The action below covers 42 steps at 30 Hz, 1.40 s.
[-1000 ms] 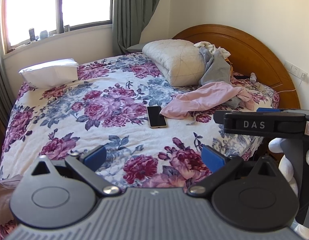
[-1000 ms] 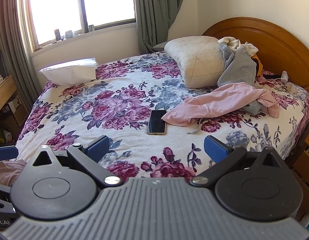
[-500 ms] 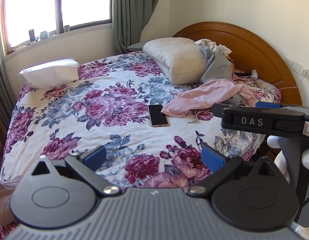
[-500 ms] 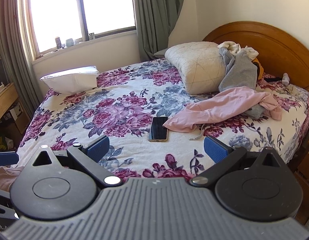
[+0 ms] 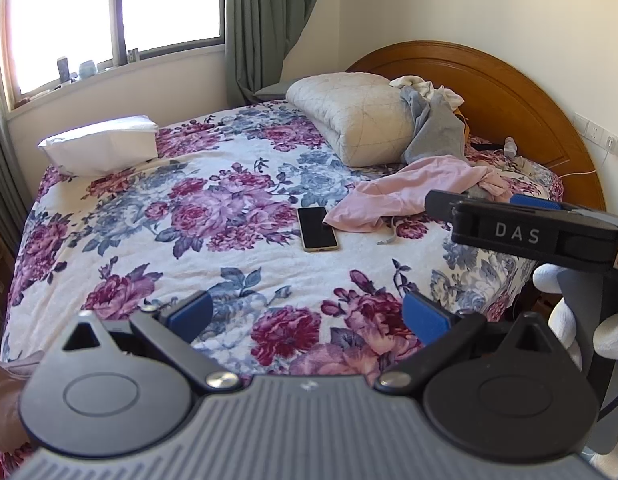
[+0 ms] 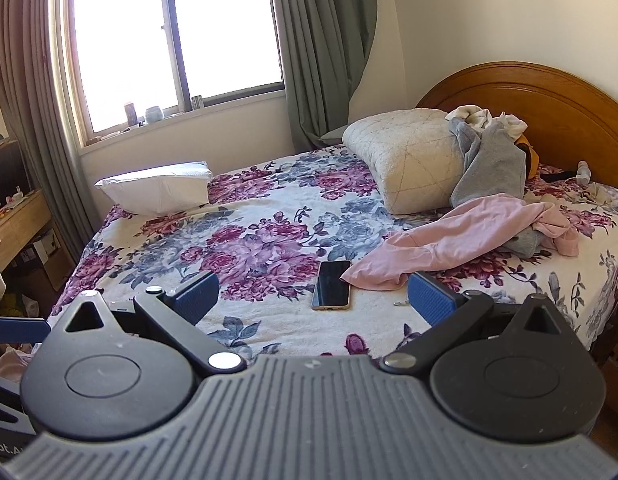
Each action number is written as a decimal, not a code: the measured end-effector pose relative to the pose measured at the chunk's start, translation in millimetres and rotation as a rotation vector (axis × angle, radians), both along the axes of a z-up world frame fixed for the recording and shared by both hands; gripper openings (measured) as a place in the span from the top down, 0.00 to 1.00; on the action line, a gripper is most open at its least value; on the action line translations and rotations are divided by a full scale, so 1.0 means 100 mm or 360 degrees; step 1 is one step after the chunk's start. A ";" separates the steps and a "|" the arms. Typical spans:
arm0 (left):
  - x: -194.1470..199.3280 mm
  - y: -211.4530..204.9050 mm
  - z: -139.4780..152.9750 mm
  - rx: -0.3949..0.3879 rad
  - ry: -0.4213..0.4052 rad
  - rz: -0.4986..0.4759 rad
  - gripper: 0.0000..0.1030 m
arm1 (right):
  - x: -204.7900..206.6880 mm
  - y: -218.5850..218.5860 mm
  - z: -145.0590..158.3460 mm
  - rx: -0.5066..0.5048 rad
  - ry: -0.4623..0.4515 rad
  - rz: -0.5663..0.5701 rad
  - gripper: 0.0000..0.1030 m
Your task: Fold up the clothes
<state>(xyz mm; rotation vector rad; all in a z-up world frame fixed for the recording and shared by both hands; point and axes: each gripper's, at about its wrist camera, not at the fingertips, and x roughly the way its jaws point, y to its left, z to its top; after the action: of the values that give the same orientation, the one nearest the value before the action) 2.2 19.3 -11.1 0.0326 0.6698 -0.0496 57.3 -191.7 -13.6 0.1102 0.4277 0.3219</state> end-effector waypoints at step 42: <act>0.82 0.47 -0.83 0.0091 0.0529 0.0343 0.00 | 3.57 0.98 -2.64 -0.0310 0.0189 0.0219 0.47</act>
<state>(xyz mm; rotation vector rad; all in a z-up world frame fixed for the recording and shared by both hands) 83.7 66.4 -94.5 0.0065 1.0034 0.1753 414.1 -93.5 -277.6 -0.0911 0.5836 0.4086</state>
